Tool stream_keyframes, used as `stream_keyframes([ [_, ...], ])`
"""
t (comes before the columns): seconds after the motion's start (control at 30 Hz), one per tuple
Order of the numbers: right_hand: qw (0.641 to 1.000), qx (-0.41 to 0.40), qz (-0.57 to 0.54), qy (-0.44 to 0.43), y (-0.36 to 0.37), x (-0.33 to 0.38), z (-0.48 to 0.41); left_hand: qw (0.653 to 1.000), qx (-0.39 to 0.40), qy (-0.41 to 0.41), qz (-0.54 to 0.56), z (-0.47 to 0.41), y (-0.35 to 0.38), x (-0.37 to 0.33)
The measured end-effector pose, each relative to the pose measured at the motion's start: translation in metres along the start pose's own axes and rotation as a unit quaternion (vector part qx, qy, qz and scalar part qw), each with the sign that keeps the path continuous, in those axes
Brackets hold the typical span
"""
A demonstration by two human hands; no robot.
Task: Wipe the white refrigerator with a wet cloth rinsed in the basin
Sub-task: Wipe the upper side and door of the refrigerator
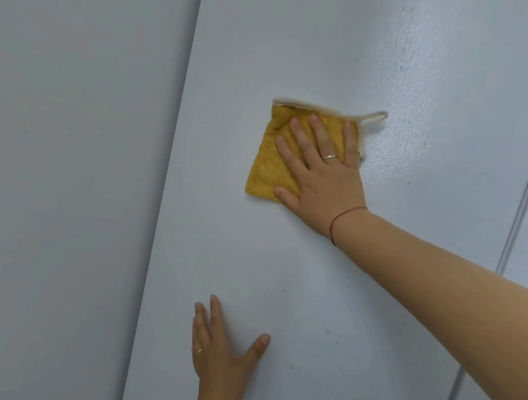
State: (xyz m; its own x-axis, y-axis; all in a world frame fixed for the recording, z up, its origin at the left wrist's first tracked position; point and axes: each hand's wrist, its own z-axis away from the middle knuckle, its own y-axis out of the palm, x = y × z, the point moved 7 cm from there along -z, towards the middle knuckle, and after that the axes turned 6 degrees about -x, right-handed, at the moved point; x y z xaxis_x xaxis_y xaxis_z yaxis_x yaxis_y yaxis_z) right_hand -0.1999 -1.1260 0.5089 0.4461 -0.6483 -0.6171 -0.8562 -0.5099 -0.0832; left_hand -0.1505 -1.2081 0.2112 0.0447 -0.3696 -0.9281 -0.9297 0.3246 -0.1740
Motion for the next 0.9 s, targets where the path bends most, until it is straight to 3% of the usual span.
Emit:
stream_keyframes([
  [0.13,1.0,-0.015,-0.014,-0.004,-0.004,0.025,0.05,1.0,-0.007,0.028,-0.011,-0.003,0.002,0.004],
  [0.53,0.994,0.09,-0.005,-0.06,-0.01,0.078,0.194,0.997,-0.007,0.071,-0.023,0.005,0.008,0.009],
  [0.9,0.981,0.114,-0.035,-0.149,-0.018,0.095,0.285,0.993,0.051,0.103,-0.041,0.047,0.022,0.028],
])
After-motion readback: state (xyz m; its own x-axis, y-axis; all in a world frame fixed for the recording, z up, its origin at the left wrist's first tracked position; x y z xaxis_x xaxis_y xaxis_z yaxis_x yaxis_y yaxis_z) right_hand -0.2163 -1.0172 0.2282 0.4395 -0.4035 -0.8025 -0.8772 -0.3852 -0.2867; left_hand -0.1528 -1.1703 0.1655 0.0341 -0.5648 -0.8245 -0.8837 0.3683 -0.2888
